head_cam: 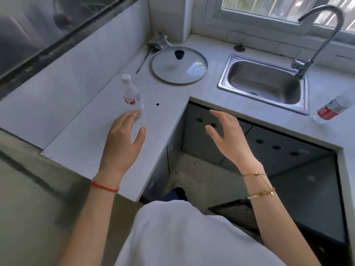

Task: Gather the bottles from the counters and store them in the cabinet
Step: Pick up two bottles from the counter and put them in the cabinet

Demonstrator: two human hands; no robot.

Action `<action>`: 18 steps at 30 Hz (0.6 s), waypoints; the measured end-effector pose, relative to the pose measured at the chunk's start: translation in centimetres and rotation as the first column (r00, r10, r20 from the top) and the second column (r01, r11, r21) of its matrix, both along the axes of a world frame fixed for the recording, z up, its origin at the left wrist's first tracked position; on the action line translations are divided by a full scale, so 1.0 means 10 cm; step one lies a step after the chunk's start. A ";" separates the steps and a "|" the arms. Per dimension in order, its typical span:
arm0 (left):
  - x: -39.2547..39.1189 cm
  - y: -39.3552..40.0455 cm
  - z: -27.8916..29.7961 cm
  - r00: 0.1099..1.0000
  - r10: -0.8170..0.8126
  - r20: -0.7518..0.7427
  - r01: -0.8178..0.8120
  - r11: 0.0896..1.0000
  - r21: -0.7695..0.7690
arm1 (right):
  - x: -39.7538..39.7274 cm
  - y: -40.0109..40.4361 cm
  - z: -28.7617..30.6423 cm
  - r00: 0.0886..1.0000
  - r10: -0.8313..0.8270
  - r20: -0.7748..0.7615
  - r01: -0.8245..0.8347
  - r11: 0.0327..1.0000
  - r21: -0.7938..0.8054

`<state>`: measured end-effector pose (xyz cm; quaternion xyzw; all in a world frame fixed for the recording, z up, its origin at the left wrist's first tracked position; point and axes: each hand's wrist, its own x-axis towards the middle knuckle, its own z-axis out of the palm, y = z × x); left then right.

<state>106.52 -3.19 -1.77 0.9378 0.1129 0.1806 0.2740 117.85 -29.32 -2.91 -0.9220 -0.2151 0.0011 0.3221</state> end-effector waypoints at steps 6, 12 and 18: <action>0.75 0.29 0.16 0.997 0.061 0.038 -0.062 0.998 0.012 | 0.85 0.41 0.12 0.999 0.045 0.028 -0.045 0.999 0.017; 1.22 0.58 0.11 0.989 0.135 0.063 -0.136 0.990 0.026 | 1.38 0.69 0.10 0.994 0.105 0.012 -0.105 0.994 0.009; 1.64 0.76 0.00 0.971 0.238 -0.012 -0.238 0.971 0.000 | 1.74 0.83 0.09 0.987 0.158 -0.007 -0.158 0.987 -0.010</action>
